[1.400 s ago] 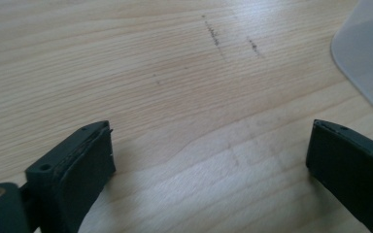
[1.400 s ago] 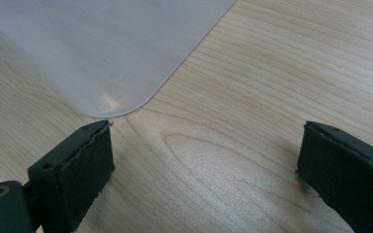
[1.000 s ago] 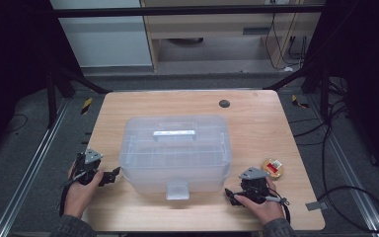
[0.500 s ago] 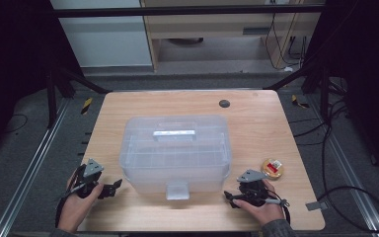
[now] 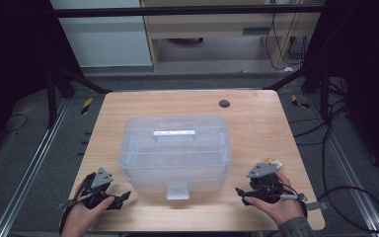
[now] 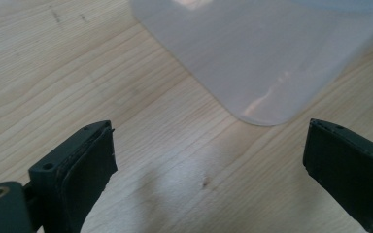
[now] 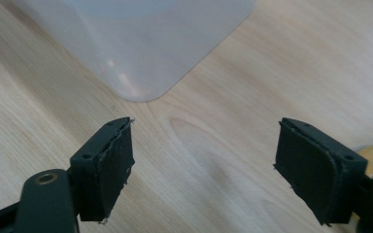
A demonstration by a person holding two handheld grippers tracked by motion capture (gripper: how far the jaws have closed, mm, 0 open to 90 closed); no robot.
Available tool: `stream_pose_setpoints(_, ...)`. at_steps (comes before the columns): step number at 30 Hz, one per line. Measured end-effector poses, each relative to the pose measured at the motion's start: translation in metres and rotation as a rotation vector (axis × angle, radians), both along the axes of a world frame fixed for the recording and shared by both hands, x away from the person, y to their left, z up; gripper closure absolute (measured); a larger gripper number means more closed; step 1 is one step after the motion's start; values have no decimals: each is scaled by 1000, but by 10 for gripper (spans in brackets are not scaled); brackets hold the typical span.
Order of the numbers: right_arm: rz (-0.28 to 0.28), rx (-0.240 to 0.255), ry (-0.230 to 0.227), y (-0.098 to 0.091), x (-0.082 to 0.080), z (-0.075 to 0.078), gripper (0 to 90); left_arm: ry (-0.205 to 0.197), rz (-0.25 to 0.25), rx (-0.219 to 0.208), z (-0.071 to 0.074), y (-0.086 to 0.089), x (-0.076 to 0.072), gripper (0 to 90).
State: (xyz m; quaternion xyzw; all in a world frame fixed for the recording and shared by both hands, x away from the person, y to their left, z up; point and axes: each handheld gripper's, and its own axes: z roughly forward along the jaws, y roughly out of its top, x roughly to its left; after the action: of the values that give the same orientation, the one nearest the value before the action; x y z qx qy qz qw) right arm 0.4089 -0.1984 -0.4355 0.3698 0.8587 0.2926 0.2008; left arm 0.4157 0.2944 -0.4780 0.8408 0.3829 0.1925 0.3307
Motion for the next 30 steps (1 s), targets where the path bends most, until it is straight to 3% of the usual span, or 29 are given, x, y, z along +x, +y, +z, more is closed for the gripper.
stream_pose_setpoints(1,0,0,0,0,0,0,191,-2,-5,-2,1,-1,0,35)
stream_pose_setpoints(2,5,-9,-4,-3,0,14,190,-5,-6,-6,1,-2,-1,34)
stream_pose_setpoints(3,5,-9,-4,-3,0,14,190,-4,-9,-9,1,-3,-1,34)
stream_pose_setpoints(4,6,-13,-16,-6,0,31,190,-3,-9,-12,2,-3,-2,34)
stream_pose_setpoints(5,6,-13,-16,-6,0,31,190,-1,-10,-14,2,-4,-2,34)
stream_pose_setpoints(6,13,-18,-25,-8,0,44,218,-1,-15,-14,2,-4,-3,33)
stream_pose_setpoints(7,13,-18,-25,-8,0,44,218,0,-20,-16,2,-5,-4,33)
stream_pose_setpoints(12,30,-30,-65,-13,-1,84,296,-1,-51,-31,4,-11,-9,36)
stream_pose_setpoints(14,40,-5,-82,-13,2,103,322,0,-61,-34,4,-14,-10,38)
stream_pose_setpoints(16,43,2,-88,-12,3,109,326,4,-63,-32,3,-16,-10,38)
stream_pose_setpoints(20,77,-7,-121,-2,12,137,383,7,-59,-50,3,-17,-9,44)
stream_pose_setpoints(22,84,-3,-130,1,14,143,391,8,-60,-48,3,-18,-10,45)
stream_pose_setpoints(23,104,-7,-144,9,19,156,396,8,-63,-50,3,-18,-10,50)
stream_pose_setpoints(25,118,-11,-154,14,22,162,396,3,-63,-58,3,-19,-10,53)
stream_pose_setpoints(26,145,-8,-162,26,29,174,390,7,-62,-61,2,-20,-10,59)
stream_pose_setpoints(30,172,-27,-169,42,38,185,377,11,-68,-55,2,-23,-9,68)
